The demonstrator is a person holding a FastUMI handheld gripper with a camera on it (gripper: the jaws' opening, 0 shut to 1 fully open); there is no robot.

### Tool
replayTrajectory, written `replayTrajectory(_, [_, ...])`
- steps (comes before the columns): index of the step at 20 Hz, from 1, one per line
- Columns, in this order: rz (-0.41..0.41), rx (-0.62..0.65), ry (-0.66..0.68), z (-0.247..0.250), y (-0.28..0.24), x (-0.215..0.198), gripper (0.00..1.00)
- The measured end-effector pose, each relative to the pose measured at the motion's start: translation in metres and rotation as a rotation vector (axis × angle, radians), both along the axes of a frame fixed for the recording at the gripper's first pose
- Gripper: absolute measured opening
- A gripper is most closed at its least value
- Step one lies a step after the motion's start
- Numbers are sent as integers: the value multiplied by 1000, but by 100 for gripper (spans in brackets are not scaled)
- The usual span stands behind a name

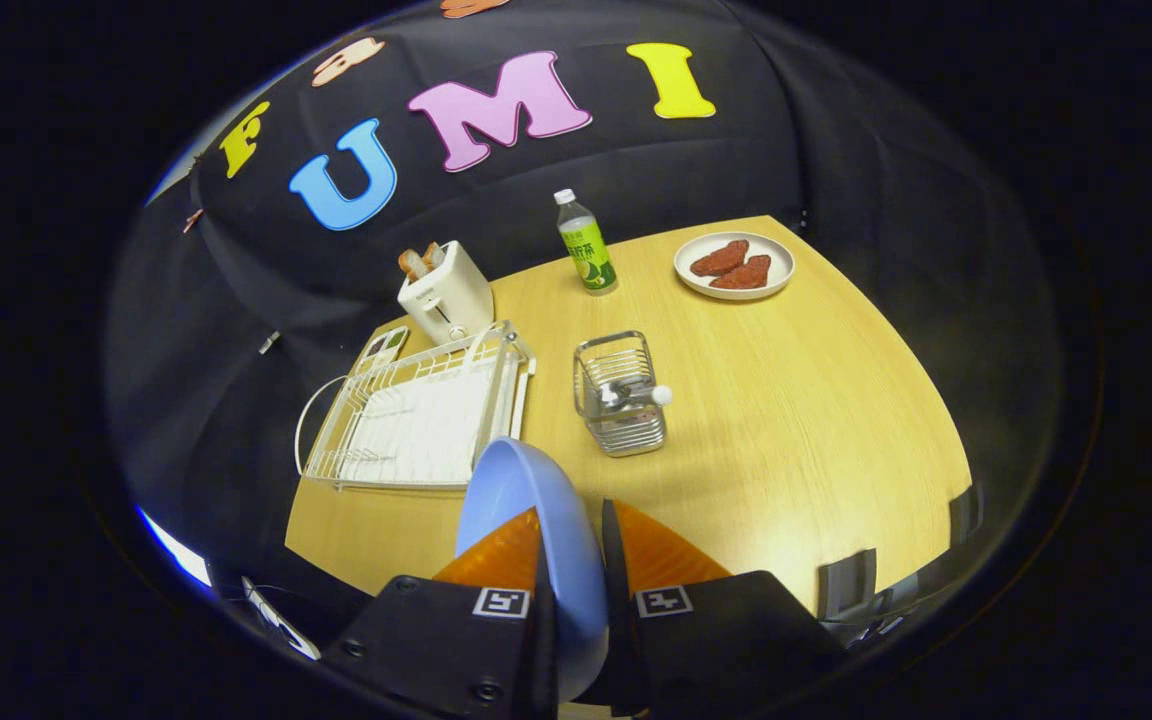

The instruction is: Take the plate from the dish rack, then take the spoon from the basket and place it into the plate.

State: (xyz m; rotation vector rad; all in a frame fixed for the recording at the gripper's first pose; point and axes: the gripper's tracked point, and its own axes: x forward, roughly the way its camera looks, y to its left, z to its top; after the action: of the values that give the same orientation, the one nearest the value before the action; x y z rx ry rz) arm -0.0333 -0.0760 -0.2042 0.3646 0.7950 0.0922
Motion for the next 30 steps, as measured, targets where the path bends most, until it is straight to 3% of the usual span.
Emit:
replayTrajectory(5, [-38,95,84,-51,-39,20,24])
replayTrajectory(10, [68,105,163,-93,-40,29,25])
replayTrajectory(13, [70,166,179,-103,-39,39,26])
replayTrajectory(19, [100,96,155,-117,-60,46,28])
replayTrajectory(21, [128,63,113,-110,-65,48,53])
replayTrajectory(22, [148,41,75,-103,-67,52,58])
replayTrajectory(25, [202,11,-71,-73,-64,65,97])
replayTrajectory(30, [283,-39,-274,-29,-52,83,98])
